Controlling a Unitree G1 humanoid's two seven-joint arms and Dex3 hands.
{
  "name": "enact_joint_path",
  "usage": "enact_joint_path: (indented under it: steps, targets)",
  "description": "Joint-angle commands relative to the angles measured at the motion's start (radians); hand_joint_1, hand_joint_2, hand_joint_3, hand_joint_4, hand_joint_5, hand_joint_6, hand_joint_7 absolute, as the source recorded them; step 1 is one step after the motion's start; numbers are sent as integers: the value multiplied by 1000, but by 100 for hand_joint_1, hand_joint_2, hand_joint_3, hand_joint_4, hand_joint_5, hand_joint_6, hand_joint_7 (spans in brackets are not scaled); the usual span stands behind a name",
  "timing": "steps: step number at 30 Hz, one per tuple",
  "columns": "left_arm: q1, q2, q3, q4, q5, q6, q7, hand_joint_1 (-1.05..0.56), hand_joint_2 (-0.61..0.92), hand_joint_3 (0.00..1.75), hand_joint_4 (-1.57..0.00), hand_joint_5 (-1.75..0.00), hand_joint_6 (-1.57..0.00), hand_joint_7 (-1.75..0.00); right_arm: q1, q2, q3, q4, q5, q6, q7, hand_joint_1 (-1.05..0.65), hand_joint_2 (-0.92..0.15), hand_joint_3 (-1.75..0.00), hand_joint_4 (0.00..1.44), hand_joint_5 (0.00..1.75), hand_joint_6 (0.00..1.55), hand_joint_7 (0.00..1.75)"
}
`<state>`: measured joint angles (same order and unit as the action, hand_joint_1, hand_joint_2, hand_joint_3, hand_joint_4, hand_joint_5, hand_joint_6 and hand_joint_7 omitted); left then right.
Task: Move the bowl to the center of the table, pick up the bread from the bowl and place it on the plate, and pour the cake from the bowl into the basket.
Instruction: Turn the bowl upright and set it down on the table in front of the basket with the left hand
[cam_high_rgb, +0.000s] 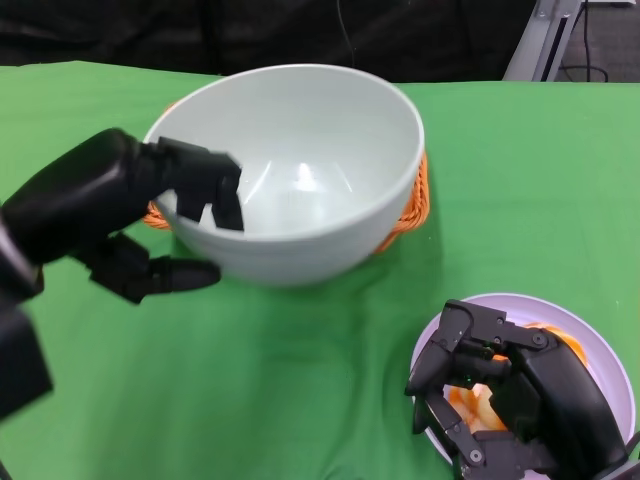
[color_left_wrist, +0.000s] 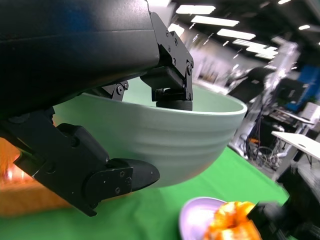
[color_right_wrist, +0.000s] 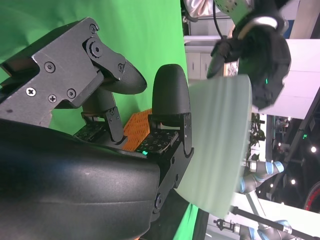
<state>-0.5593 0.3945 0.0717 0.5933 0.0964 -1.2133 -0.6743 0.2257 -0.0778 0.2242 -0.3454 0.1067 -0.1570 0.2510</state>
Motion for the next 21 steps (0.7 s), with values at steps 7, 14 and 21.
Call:
enact_joint_path:
  steps: [7,14,21]
  targets:
    - [82,43,102,213,207,-377,200,-9,47,100,-75,-175,-70,-148,-5,-4,-18,13,5,-32,8,-7,-47,-118,75,155,73,133]
    - [189,82,46,206,273,-401,282,-11,49,94,-77,-175,-73,-151,1,-4,-19,3,-2,-20,2,-7,-48,-118,76,154,74,133]
    - [224,90,28,222,387,-401,346,-6,48,88,-77,-175,-58,-174,3,-6,-19,-2,4,-15,6,-5,-48,-119,75,155,74,132]
